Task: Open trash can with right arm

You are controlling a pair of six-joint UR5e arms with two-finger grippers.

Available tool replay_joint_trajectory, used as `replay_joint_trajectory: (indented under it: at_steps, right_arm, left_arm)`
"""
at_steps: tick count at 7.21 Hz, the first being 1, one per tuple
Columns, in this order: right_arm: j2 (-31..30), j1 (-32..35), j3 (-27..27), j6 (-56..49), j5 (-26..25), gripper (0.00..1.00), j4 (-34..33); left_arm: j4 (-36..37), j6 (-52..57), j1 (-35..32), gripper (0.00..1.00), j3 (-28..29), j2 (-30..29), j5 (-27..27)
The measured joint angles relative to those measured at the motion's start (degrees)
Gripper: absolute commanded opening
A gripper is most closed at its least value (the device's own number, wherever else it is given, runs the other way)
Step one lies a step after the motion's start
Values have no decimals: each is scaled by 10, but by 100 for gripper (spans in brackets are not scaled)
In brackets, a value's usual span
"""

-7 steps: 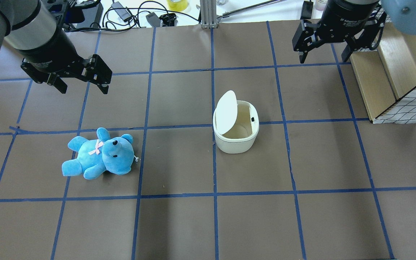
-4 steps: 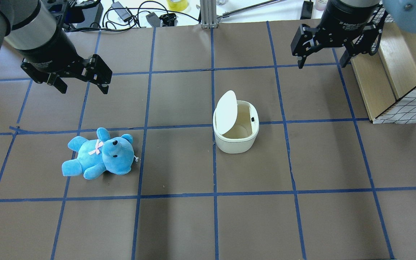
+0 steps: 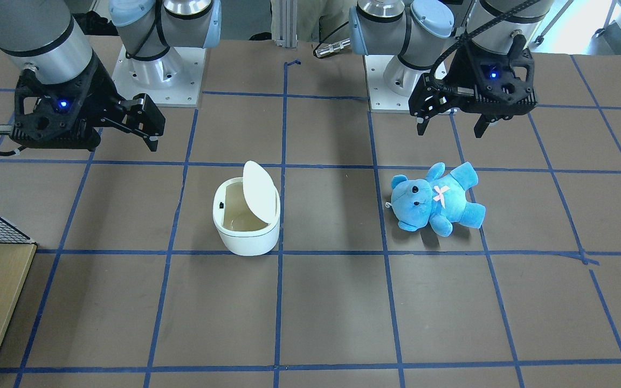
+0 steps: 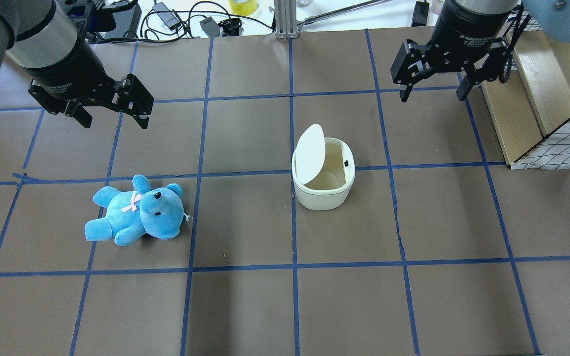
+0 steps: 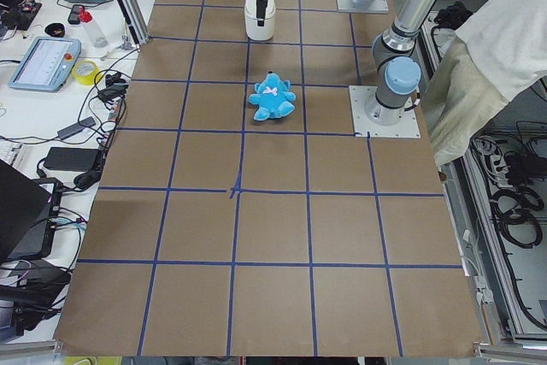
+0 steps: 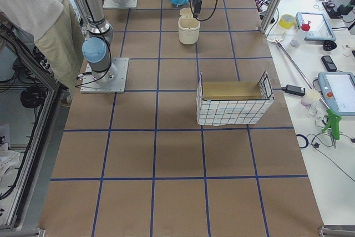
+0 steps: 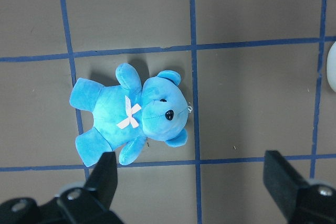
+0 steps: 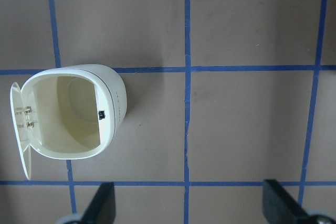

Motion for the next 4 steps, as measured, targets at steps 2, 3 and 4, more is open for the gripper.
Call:
replay_joint_trajectory:
  at_steps: [2,3,4]
  right_arm:
    - [1,-1,-1,1,-3,100,6]
    - [1,-2,-1,1,-5,100,8]
    - [1,-2,-1,2,-6,100,10]
  left_arm:
    - [0,0,0,100,0,0,0]
    - [0,0,0,100,0,0,0]
    - [0,0,0,100,0,0,0]
